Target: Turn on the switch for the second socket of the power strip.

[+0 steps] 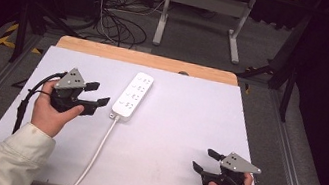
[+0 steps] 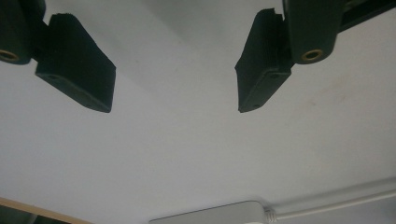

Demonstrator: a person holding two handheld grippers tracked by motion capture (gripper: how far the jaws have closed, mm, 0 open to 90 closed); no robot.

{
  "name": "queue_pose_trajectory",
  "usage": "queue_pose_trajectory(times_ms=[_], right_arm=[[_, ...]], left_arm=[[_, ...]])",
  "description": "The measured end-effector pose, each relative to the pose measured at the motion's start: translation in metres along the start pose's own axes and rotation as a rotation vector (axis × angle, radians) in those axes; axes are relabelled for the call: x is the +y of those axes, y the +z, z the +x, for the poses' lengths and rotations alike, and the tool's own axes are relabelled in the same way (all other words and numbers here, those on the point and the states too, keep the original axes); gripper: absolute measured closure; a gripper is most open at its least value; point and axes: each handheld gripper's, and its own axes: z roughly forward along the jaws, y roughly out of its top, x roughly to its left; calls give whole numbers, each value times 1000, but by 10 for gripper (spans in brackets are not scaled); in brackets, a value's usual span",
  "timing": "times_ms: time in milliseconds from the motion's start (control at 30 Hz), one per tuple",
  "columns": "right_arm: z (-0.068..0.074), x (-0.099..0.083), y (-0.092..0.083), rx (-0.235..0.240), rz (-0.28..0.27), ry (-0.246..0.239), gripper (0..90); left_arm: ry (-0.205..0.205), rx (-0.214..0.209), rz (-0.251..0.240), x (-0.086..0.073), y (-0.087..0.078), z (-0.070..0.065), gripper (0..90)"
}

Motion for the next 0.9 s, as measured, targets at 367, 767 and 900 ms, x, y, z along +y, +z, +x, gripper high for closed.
queue_pose_trajectory(times_ms=[367, 767, 900], right_arm=[[0, 0, 0, 7, 0, -1, 291], [0, 0, -1, 6, -11, -2, 291], [-1, 0, -1, 5, -13, 0, 291]], left_arm=[[20, 12, 8, 10, 18, -2, 459], [-75, -69, -42, 2, 55, 10, 885], [-92, -63, -52, 0, 66, 10, 896]])
